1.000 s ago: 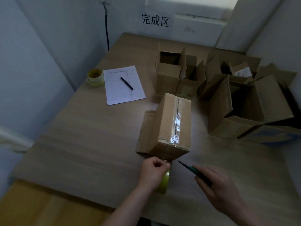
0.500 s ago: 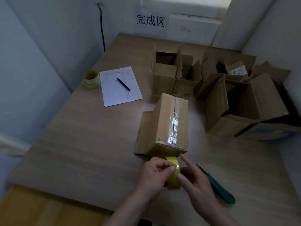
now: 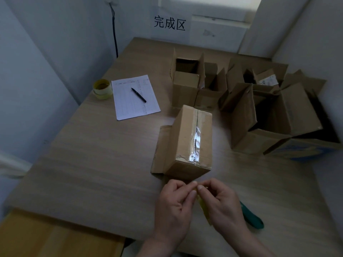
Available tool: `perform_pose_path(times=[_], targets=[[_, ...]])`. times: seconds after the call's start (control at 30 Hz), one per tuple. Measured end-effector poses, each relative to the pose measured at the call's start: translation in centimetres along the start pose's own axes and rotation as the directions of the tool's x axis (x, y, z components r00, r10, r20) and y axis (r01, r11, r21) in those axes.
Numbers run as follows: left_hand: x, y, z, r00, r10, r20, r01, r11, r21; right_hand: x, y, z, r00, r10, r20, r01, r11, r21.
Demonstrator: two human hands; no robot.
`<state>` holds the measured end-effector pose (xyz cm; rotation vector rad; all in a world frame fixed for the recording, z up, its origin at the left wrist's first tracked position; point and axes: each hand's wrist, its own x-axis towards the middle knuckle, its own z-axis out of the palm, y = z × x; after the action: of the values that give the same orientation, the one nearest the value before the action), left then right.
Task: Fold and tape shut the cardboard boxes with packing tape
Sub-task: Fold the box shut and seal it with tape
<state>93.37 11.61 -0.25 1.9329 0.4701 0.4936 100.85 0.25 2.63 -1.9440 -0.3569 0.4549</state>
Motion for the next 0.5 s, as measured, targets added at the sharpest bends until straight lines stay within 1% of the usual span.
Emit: perform_pose_path(times=[0.03, 0.07, 0.1, 0.13, 0.17, 0.23, 0.27, 0.33, 0.37, 0.43, 0.5], targets=[[0.2, 0.1, 0.1, 0.987, -0.162, -0.012, 0.16, 0.98, -0.115, 0.1, -0.1, 0.0, 0.999, -0.034, 0.0, 0.034, 0.998, -0.048], [0.6, 0.3, 0.0, 0.931, -0.364, 0.017, 0.355, 0.898, -0.26, 0.2, -0.2, -0.1, 0.998, -0.057, 0.001, 0.057, 0.995, -0.087], [1.2, 0.0, -0.3, 0.856, -0.51, 0.083, 0.5, 0.777, -0.382, 0.2, -0.2, -0.2, 0.998, -0.069, 0.008, 0.069, 0.99, -0.12], [1.7, -0.5, -0.7, 0.818, -0.554, 0.153, 0.559, 0.704, -0.439, 0.3, -0.2, -0.4, 0.997, -0.076, 0.026, 0.079, 0.985, -0.155], [2.0, -0.9, -1.1, 0.823, -0.525, 0.219, 0.562, 0.695, -0.449, 0.4, -0.3, -0.7, 0.996, -0.078, 0.052, 0.087, 0.978, -0.189], [2.7, -0.8, -1.7, 0.859, -0.386, 0.338, 0.503, 0.76, -0.412, 0.5, -0.1, -1.2, 0.992, -0.071, 0.107, 0.094, 0.969, -0.229], [2.9, -0.4, -1.6, 0.882, -0.316, 0.348, 0.441, 0.814, -0.378, 0.5, 0.0, -1.3, 0.989, -0.064, 0.134, 0.094, 0.968, -0.234], [3.1, 0.2, -1.2, 0.931, -0.197, 0.306, 0.286, 0.916, -0.28, 0.6, 0.1, -1.5, 0.985, -0.056, 0.163, 0.097, 0.962, -0.255], [3.2, 0.4, -1.0, 0.95, -0.148, 0.275, 0.213, 0.951, -0.225, 0.7, 0.1, -1.6, 0.984, -0.054, 0.169, 0.099, 0.956, -0.274], [3.2, 0.8, -0.7, 0.973, -0.067, 0.223, 0.096, 0.988, -0.122, 0.6, 0.0, -1.8, 0.983, -0.038, 0.182, 0.09, 0.954, -0.284], [2.8, 1.0, -0.8, 0.983, 0.043, 0.181, -0.046, 0.999, 0.014, 0.4, -0.2, -1.9, 0.978, -0.02, 0.209, 0.076, 0.962, -0.262]])
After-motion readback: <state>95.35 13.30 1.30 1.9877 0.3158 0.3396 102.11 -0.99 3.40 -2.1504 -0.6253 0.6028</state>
